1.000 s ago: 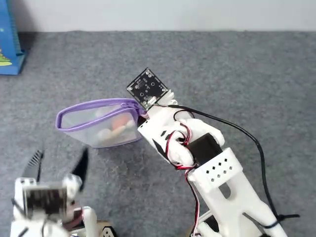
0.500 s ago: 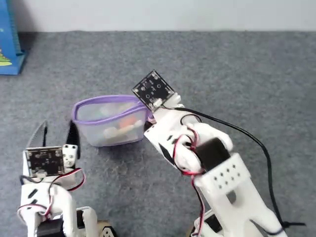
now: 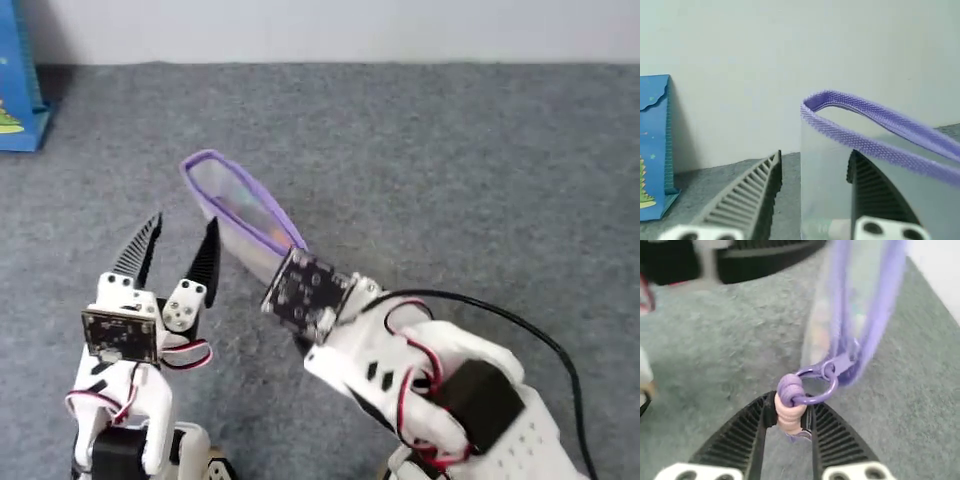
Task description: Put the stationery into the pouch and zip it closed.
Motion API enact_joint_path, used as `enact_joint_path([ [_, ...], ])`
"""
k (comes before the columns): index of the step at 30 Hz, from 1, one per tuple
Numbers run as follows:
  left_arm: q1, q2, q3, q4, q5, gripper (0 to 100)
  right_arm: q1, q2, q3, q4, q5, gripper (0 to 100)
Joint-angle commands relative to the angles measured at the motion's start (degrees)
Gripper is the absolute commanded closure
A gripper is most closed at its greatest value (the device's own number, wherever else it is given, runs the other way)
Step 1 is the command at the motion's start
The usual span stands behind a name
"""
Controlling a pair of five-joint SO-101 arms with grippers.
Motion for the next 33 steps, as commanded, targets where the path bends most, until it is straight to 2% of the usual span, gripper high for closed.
enact_joint_path([
  [1,3.0,0.3,-0.7,-2.2,0.7,79,-3.6,-2.9,-3.9,2.1,1.4,98.9],
  [6,9.6,0.3,-0.7,-2.0,0.3,79,-7.2,-5.2,-4.0,1.6,1.3,98.9],
  [12,11.1,-0.1,-1.1,2.3,-2.3,79,-5.2,-5.8,-5.6,1.6,1.2,98.9],
  [19,11.1,-0.1,-9.8,13.5,-2.5,76,2.1,-5.3,-6.9,-0.7,1.3,98.9],
  [26,11.1,-0.1,-21.8,28.1,-2.7,70,4.4,-5.3,-5.7,-1.3,1.4,98.9],
  [29,11.2,-0.1,-24.4,32.9,-6.4,68,5.9,-5.7,-6.0,-1.3,1.4,98.9],
  [33,14.2,0.0,-22.5,33.9,-10.9,67,5.9,-5.9,-6.0,-1.0,1.4,98.9],
])
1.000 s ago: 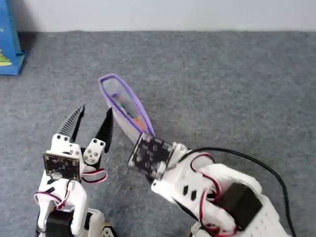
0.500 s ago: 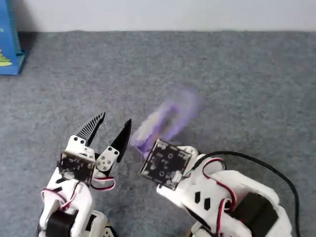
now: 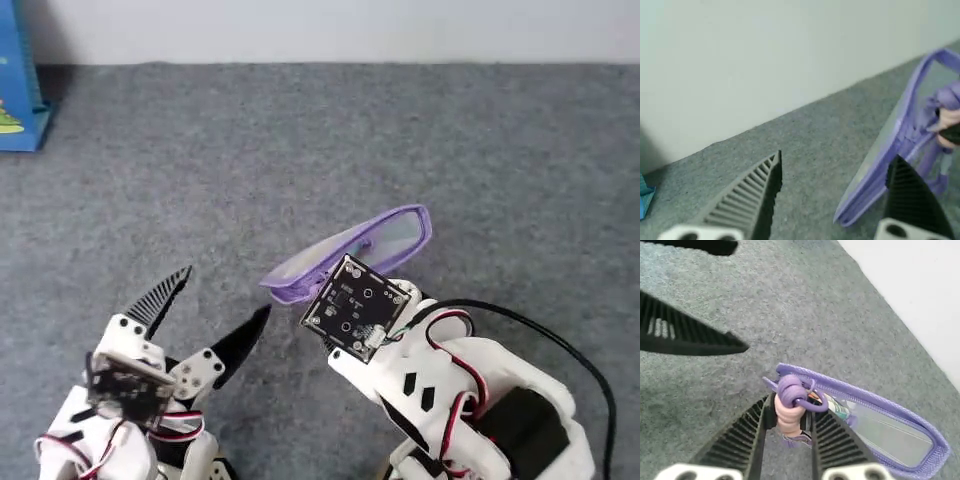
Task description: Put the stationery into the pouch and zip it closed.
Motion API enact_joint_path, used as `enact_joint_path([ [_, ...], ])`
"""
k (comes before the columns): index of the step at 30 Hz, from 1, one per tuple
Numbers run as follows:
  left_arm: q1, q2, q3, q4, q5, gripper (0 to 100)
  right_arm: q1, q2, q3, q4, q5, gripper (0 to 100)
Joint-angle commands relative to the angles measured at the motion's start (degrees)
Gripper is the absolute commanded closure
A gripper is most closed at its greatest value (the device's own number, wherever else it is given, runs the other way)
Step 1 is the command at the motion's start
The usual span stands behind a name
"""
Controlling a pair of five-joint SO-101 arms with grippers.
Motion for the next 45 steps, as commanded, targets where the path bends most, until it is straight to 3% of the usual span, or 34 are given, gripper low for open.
enact_joint_path([
  [1,4.7,0.0,-0.1,0.4,-3.4,67,0.6,-0.7,-2.4,-1.3,0.5,98.9],
  [5,11.5,0.4,4.7,-2.7,-4.0,67,0.5,-0.7,-2.4,-1.2,0.4,98.9],
  [16,12.6,0.4,17.1,-19.4,-3.9,68,0.3,-0.8,-2.1,-0.9,0.1,98.9],
  [22,17.7,0.4,19.6,-22.2,-4.0,74,0.3,-0.8,-2.1,-0.9,0.1,98.9],
  [38,18.3,0.1,23.6,-28.0,-4.0,89,0.2,-3.9,-2.1,-0.4,-1.8,98.9],
  [45,23.0,0.1,23.6,-27.7,-4.1,91,0.2,-3.6,-1.2,-2.4,-2.1,98.9],
])
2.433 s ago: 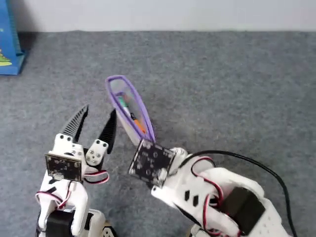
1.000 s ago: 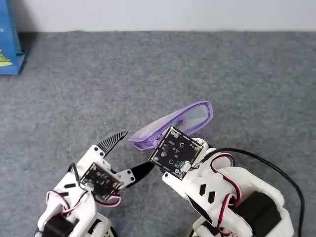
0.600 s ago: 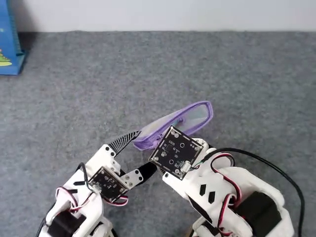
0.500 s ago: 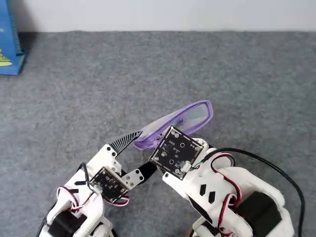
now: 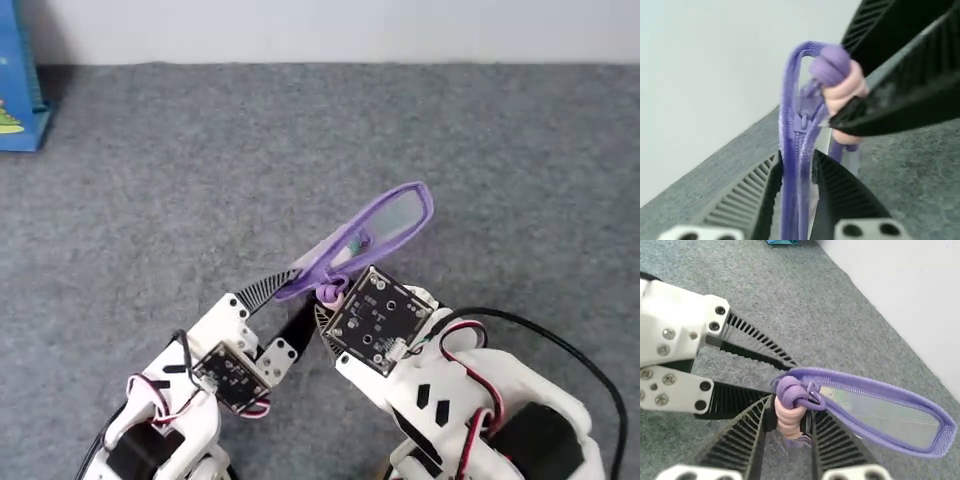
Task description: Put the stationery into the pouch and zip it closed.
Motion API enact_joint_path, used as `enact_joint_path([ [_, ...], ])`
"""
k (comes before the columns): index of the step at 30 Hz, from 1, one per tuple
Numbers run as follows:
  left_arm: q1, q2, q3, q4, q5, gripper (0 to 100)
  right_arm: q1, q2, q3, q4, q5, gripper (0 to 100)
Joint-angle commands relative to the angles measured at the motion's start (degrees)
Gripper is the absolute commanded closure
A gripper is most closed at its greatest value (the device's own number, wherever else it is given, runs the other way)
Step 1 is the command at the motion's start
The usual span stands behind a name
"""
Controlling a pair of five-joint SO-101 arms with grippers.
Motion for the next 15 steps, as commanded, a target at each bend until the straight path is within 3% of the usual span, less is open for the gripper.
enact_joint_path([
  [1,1.7,0.0,-0.4,-1.4,-0.8,92,0.1,-0.5,-0.7,-2.3,-0.6,98.9],
  [6,1.5,0.0,-0.4,-1.2,-2.0,99,-0.7,-1.0,1.0,-2.5,-0.6,98.9],
  [15,1.4,-0.1,-1.9,7.1,-5.1,99,6.3,-0.7,3.7,-12.4,-0.5,98.9],
])
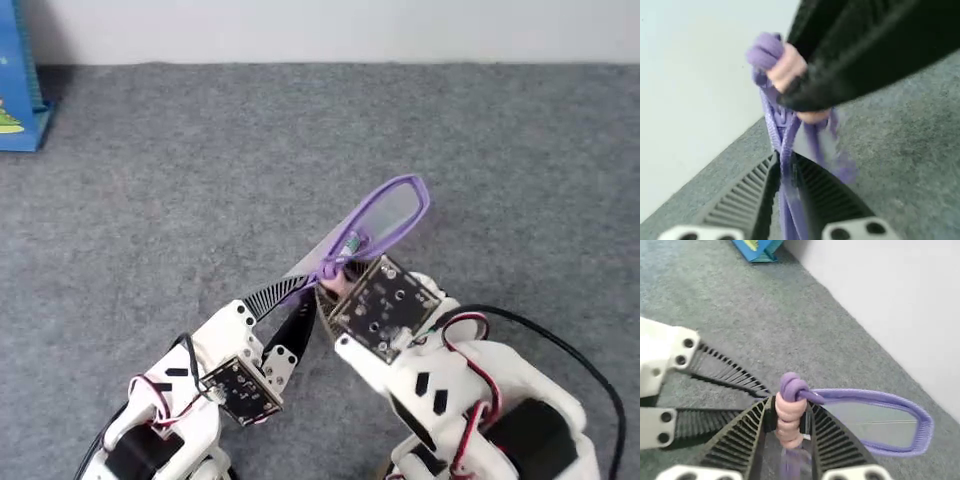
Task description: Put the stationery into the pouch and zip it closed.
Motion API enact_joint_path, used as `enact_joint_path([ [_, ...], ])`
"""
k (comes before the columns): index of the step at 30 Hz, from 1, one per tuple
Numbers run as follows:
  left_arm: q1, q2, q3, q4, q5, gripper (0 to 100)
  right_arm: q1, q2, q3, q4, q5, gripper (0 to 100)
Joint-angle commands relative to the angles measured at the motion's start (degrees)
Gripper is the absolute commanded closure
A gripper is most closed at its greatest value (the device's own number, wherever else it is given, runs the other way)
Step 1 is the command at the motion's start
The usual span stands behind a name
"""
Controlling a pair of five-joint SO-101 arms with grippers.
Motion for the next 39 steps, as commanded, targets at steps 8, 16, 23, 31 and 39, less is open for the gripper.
enact_joint_path([
  [8,-5.0,0.0,-8.0,12.7,-0.8,99,12.0,0.0,11.5,-21.0,-0.4,98.9],
  [16,-5.9,0.0,-8.0,13.5,-0.9,99,17.9,0.0,14.9,-28.1,-0.5,98.9],
  [23,-5.9,-0.1,-8.2,14.2,-0.9,99,21.8,0.0,16.5,-31.6,-0.5,98.9],
  [31,-6.1,-0.1,-10.8,14.0,-0.3,96,16.5,-0.6,16.7,-28.0,-0.4,98.9],
  [39,-6.1,-0.1,-12.5,11.0,12.7,75,13.8,-0.6,16.7,-26.9,-0.4,98.9],
])
